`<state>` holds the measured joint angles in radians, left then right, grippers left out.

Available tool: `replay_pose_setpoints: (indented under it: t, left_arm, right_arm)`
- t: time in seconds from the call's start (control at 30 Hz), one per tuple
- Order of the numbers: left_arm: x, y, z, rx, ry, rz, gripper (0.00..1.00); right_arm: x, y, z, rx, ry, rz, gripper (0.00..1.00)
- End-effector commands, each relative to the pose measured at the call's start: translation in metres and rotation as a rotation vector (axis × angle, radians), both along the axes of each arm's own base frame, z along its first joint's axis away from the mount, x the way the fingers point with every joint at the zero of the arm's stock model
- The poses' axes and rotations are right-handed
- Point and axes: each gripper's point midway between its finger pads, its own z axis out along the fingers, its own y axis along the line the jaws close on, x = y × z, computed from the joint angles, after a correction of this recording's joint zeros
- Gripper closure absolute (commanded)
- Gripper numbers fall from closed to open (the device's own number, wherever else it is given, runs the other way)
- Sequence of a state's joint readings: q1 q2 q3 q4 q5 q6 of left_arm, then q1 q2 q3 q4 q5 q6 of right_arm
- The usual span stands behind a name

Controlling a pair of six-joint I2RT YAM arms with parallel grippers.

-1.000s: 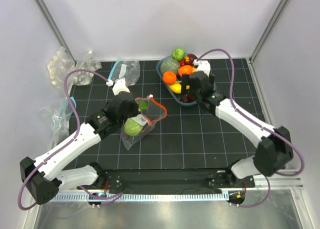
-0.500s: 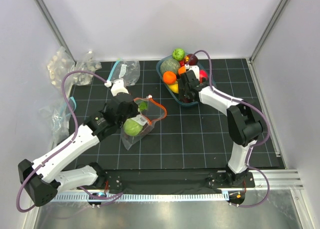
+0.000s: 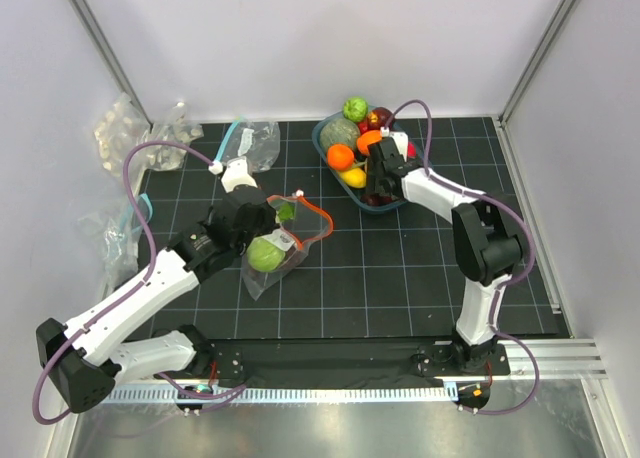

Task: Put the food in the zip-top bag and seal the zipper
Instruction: Pick up the fake fruit from the bin, then place the fake fruit in the zipper food storage bag.

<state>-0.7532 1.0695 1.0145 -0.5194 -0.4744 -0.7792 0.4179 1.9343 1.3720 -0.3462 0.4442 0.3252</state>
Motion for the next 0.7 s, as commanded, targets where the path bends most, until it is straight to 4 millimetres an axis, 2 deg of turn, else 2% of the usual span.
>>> replay_pose_setpoints:
  t: [0.0,0.03,0.1,0.13,0.23,0.27,0.3,0.37,0.43,0.47,0.53,0.57,0.67]
  left_arm:
    - [0.006,0.003,0.019,-0.034,-0.068,0.031,1.00]
    - [0.006,0.003,0.018,-0.032,-0.065,0.030,1.00]
    - [0.006,0.000,0.016,-0.025,-0.057,0.020,1.00]
    - [0.007,0.000,0.015,-0.024,-0.056,0.019,1.00]
    - [0.009,-0.007,0.011,-0.018,-0.038,0.001,1.00]
    - [0.009,-0.009,0.010,-0.021,-0.032,-0.010,1.00]
    - [0.009,-0.010,0.010,-0.022,-0.030,-0.014,1.00]
    - [0.010,-0.013,0.007,-0.014,-0.020,-0.020,1.00]
    - [0.010,-0.014,0.007,-0.015,-0.016,-0.028,1.00]
    - [0.010,-0.015,0.007,-0.016,-0.018,-0.029,1.00]
    - [0.010,-0.014,0.008,-0.017,-0.020,-0.026,1.00]
    - [0.010,-0.013,0.007,-0.015,-0.020,-0.027,1.00]
    - [0.009,-0.012,0.008,-0.017,-0.023,-0.024,1.00]
  right_arm:
    - [-0.004,0.016,0.052,0.145,-0.112,0.022,0.52]
    - [-0.009,0.017,0.068,0.177,-0.152,0.030,0.52]
    - [-0.016,0.021,0.083,0.228,-0.182,0.051,0.52]
    - [-0.021,0.023,0.099,0.265,-0.226,0.064,0.53]
    - [-0.034,0.039,0.120,0.382,-0.283,0.146,0.54]
    - [-0.044,0.050,0.141,0.445,-0.317,0.207,0.55]
    - [-0.049,0.056,0.145,0.476,-0.332,0.239,0.55]
    - [-0.070,0.080,0.167,0.564,-0.354,0.371,0.57]
    - [-0.090,0.103,0.173,0.597,-0.371,0.479,0.57]
    - [-0.101,0.115,0.186,0.613,-0.405,0.541,0.57]
    - [-0.116,0.133,0.193,0.592,-0.432,0.645,0.57]
    - [-0.134,0.152,0.196,0.595,-0.428,0.716,0.57]
    - [-0.158,0.181,0.200,0.603,-0.445,0.855,0.57]
